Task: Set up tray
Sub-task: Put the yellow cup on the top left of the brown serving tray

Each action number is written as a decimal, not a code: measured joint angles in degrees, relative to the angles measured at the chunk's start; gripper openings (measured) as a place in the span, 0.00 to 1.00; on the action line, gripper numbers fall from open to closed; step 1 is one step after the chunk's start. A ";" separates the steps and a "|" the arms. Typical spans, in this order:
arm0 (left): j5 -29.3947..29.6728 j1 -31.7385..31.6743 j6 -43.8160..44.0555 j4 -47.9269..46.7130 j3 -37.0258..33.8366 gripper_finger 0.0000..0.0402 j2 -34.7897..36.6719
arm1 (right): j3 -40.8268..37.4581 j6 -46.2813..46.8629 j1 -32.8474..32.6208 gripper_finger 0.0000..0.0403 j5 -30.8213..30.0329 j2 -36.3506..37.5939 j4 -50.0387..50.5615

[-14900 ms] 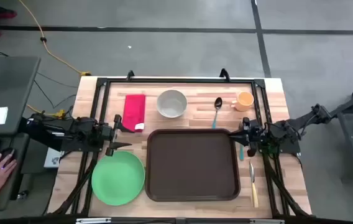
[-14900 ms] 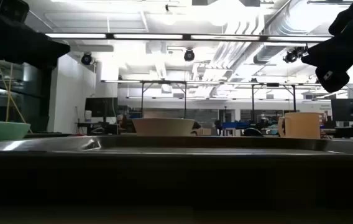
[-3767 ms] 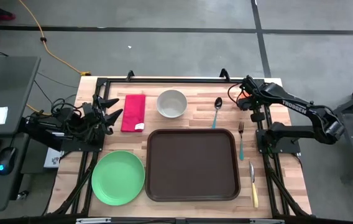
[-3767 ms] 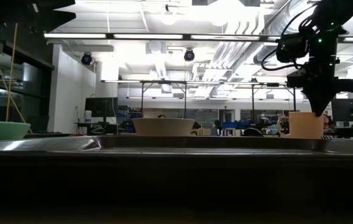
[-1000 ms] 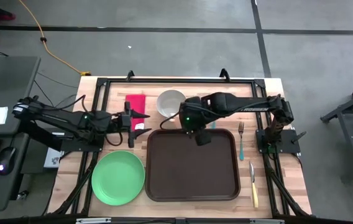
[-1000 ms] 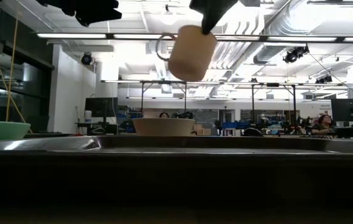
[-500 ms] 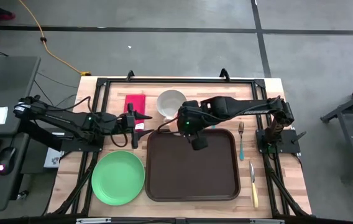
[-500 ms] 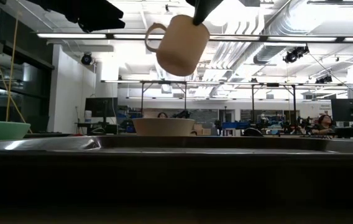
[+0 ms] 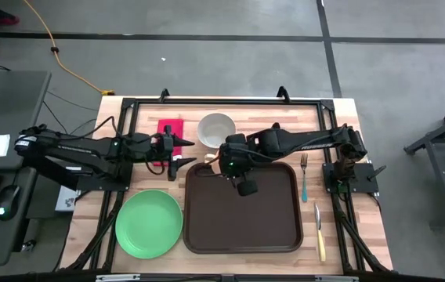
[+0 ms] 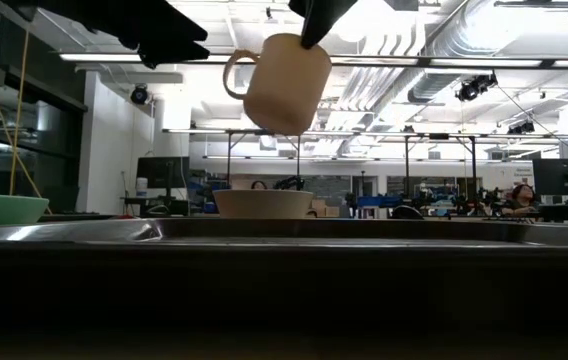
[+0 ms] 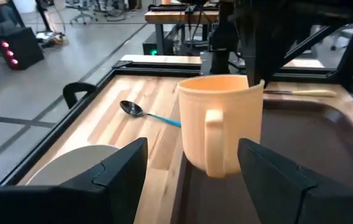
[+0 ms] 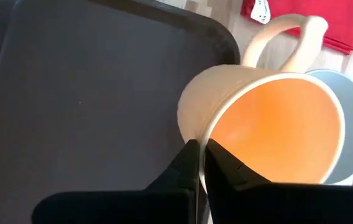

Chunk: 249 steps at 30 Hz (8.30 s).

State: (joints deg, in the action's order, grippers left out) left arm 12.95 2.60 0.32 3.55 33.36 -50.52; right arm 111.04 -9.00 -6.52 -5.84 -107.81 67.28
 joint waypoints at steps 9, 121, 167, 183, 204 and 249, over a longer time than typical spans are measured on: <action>-6.76 -2.07 0.03 3.73 0.30 0.70 -5.80 | 0.00 -0.26 0.15 0.00 -2.14 -0.19 -2.83; -17.73 -6.70 -6.48 -17.39 12.34 0.18 -17.84 | -0.04 2.49 0.22 0.00 -3.00 -0.28 2.89; -7.64 0.61 -0.48 20.28 -16.20 0.18 -9.99 | -0.04 16.49 2.51 0.00 -2.59 -0.26 8.16; 2.94 7.13 -1.33 17.96 -16.26 0.18 -10.01 | -0.04 19.53 2.51 0.00 -2.32 -0.26 8.35; 5.36 7.31 0.62 35.62 -26.07 0.20 -9.26 | -0.04 19.35 2.51 0.00 -2.41 -0.26 8.35; 4.37 7.31 2.84 35.32 -28.35 0.22 -9.03 | -0.04 19.50 2.79 0.00 -2.81 -0.26 5.19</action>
State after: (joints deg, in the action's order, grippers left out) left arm 17.32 9.91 3.16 38.87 5.02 -59.55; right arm 111.00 10.50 -3.73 -8.65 -108.07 72.47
